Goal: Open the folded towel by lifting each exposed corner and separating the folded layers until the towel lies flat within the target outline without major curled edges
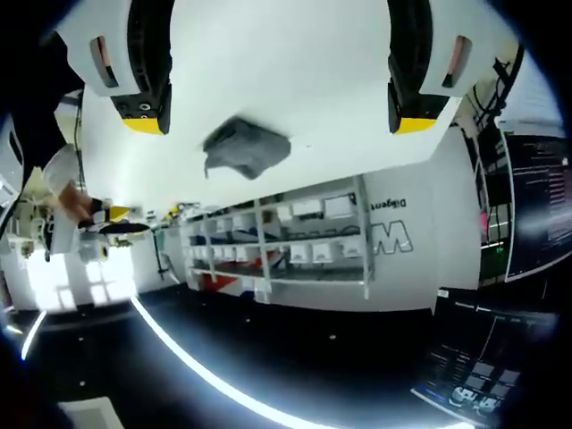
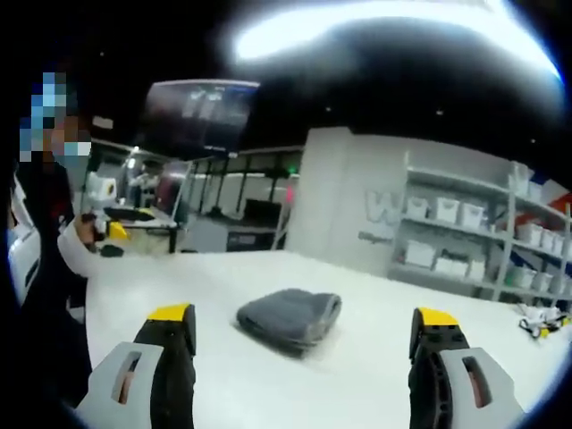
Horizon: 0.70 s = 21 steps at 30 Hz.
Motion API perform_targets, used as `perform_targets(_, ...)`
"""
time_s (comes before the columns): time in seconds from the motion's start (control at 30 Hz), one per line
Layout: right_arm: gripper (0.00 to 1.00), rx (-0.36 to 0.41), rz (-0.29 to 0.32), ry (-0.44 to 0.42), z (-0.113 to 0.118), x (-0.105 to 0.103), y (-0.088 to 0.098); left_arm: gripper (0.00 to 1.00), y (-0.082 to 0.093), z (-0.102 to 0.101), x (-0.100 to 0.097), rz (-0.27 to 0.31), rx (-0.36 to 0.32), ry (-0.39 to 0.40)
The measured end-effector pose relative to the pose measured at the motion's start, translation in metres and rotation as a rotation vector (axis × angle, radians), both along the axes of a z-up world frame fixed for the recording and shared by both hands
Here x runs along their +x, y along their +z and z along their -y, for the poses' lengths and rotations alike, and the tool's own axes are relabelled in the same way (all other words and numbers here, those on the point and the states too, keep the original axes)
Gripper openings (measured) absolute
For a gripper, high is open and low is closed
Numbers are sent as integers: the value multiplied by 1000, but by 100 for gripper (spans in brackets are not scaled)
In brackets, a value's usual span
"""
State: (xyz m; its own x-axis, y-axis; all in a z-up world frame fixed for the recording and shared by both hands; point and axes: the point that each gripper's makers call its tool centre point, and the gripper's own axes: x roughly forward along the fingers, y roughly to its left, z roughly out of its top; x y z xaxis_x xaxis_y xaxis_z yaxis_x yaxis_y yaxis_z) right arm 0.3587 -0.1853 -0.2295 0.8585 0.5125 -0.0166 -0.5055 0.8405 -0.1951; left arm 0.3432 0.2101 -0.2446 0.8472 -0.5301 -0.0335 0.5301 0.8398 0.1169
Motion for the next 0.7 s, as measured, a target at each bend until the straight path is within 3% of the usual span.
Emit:
perform_targets(0.27,100,1,8,17,-7,6,4,100,1,-7,1,5,5,20)
perform_targets(0.7,100,-14,-10,44,-19,15,3,100,0,0,-1,5,24,10)
